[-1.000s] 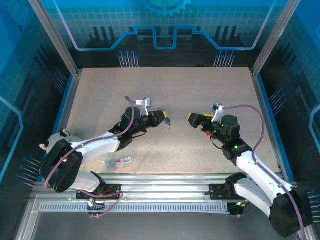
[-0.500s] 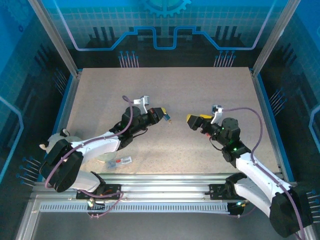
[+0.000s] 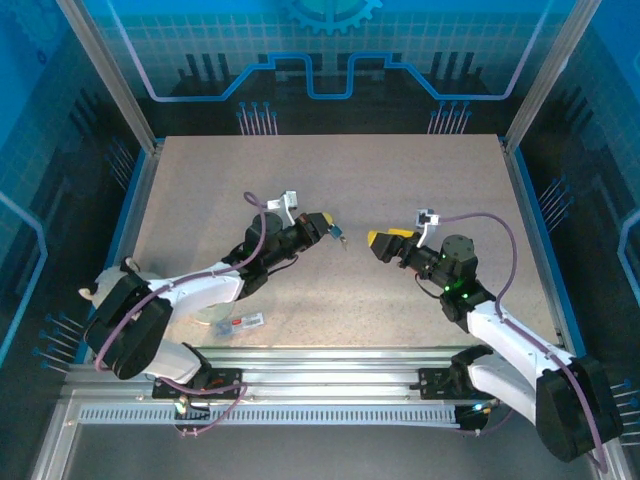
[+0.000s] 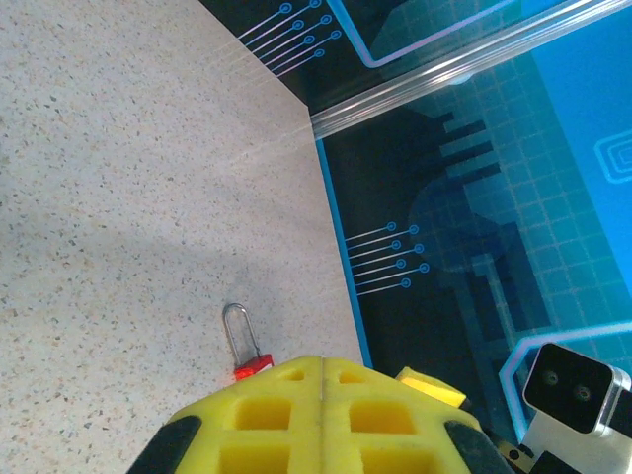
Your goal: Lock with the key
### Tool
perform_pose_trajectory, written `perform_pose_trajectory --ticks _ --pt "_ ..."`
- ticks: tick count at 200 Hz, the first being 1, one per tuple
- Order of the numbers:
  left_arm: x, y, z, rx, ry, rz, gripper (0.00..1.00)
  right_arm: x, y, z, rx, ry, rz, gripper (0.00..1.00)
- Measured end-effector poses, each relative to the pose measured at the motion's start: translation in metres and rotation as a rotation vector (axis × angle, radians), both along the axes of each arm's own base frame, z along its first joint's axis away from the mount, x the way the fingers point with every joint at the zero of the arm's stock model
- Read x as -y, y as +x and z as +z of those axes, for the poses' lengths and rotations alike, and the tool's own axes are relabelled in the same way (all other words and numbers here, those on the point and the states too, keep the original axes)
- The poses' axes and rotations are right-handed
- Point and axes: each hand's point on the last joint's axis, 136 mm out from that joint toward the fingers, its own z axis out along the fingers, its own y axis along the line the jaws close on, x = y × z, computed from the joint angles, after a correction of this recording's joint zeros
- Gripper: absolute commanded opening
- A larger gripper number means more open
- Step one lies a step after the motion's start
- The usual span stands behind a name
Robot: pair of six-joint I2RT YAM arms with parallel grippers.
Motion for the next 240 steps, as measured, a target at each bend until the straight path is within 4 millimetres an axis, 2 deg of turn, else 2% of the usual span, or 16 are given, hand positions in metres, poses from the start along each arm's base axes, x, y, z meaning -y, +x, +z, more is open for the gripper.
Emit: perform_pose_trajectory --ticks 37,91,187,240 --pt "0.001 0.001 0.000 -0.014 -0.027 0.005 0.00 -0.004 -0.001 0.002 0.010 0.023 0.024 0.80" --pt "0.003 0.002 0.006 -0.012 -0.061 0.005 0.00 -0.014 0.000 -0.010 -0.018 0.053 0.076 0.65" --pt "0.015 -0.002 0.005 -0.001 -0.080 -0.021 0.00 -0.029 -0.004 -0.018 -0.033 0.073 0.161 0.57" --pt "0.022 -0.006 0.014 0.015 -0.116 -0.053 0.00 -0.035 -0.005 -0.025 -0.061 0.080 0.194 0.54"
